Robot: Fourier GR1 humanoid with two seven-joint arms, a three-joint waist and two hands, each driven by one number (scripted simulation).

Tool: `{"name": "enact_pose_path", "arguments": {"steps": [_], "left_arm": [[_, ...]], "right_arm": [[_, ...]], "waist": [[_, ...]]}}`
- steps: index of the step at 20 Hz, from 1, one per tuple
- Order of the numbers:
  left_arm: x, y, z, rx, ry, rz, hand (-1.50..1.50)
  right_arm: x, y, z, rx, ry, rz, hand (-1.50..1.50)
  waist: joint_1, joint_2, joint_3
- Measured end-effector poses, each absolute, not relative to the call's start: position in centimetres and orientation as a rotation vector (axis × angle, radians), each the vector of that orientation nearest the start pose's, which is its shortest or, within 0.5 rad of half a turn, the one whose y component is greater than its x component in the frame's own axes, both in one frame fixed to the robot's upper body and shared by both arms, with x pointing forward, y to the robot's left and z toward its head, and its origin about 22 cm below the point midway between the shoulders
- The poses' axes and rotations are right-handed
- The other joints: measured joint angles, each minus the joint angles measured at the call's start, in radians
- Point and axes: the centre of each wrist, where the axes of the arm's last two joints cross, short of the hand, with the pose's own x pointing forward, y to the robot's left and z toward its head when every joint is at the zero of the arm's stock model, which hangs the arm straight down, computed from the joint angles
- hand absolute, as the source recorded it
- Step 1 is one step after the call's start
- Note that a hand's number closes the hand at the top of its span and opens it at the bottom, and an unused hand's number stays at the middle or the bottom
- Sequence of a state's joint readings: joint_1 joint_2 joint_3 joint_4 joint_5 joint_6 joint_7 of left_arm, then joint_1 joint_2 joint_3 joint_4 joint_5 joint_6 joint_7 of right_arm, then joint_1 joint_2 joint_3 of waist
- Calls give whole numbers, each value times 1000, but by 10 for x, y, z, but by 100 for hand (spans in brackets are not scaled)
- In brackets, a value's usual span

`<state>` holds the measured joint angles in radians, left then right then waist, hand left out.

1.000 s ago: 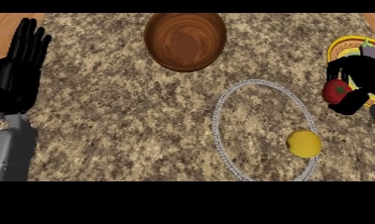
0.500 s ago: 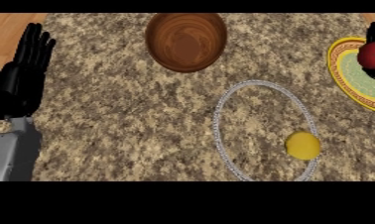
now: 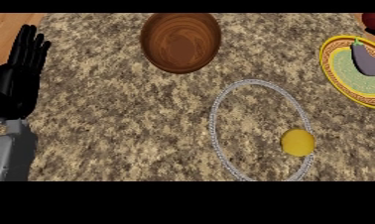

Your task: Pick the tomato from the placemat and place it in the bowl

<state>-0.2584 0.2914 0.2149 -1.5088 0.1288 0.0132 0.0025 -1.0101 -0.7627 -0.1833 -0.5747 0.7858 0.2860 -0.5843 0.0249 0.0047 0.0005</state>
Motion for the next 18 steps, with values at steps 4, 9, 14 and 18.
{"name": "enact_pose_path", "arguments": {"steps": [4,9,14,18], "left_arm": [[300,324,88,230,-1790,17,0],[292,327,87,230,-1784,20,0],[295,325,86,237,-1788,22,0],[297,326,83,232,-1788,25,0]], "right_arm": [[426,-388,257,-647,-1770,1077,150],[442,-337,282,-497,-1807,1055,150],[453,-281,298,-425,-1792,1072,150],[458,-236,300,-392,-1763,1127,150]], "waist": [[-9,-4,-1],[-14,-8,-1],[-16,-6,-1],[-16,-5,-1]]}}
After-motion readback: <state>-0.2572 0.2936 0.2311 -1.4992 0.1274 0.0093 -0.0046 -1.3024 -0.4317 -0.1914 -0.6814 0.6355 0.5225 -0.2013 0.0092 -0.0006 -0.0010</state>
